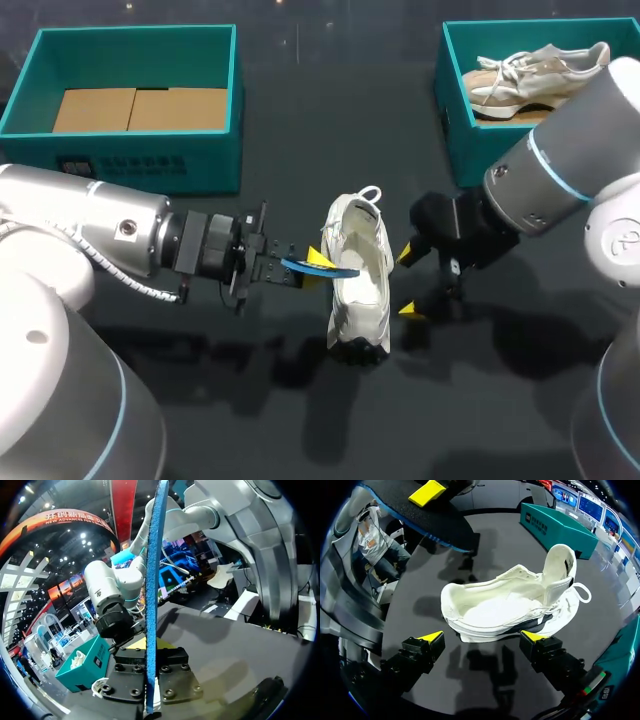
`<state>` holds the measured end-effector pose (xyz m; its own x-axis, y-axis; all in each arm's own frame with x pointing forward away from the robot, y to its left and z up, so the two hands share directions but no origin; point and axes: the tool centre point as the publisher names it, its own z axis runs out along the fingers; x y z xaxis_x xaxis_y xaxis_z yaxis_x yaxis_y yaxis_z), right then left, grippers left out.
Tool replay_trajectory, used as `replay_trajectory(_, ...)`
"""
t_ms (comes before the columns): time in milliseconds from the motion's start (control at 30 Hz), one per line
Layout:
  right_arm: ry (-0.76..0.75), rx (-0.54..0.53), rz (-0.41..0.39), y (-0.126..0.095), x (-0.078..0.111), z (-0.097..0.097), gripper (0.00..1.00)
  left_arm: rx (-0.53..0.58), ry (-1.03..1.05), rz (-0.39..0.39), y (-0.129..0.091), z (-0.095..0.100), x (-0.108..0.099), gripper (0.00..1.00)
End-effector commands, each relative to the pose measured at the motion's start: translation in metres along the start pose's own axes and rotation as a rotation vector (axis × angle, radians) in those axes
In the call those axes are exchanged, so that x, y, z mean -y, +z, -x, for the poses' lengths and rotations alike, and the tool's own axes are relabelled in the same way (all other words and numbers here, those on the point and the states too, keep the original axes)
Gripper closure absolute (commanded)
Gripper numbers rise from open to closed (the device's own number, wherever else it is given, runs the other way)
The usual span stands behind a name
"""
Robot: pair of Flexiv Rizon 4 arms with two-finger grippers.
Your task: Take the shoe out of the shoebox, open the shoe tongue, remove and reinsert the insole, then place the shoe into the shoebox
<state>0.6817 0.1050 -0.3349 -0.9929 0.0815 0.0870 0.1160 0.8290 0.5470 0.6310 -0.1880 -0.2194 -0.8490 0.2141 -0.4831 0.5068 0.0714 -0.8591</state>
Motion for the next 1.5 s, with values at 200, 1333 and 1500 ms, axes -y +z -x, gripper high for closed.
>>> replay_trajectory(200,0.03,0.006,0.004,0.021,0.0,0.001,0.0,-0.01,0.013,-0.016,0.016,0.007,-0.014,1.0)
replay_trajectory(1333,0.092,0.04,0.014,0.019,0.005,-0.001,0.0,-0.057,0.09,-0.131,0.053,0.006,-0.038,1.0)
replay_trajectory(1500,0.092,0.04,0.014,0.019,0.005,-0.001,0.0,-0.048,0.099,-0.126,0.06,0.005,-0.04,1.0)
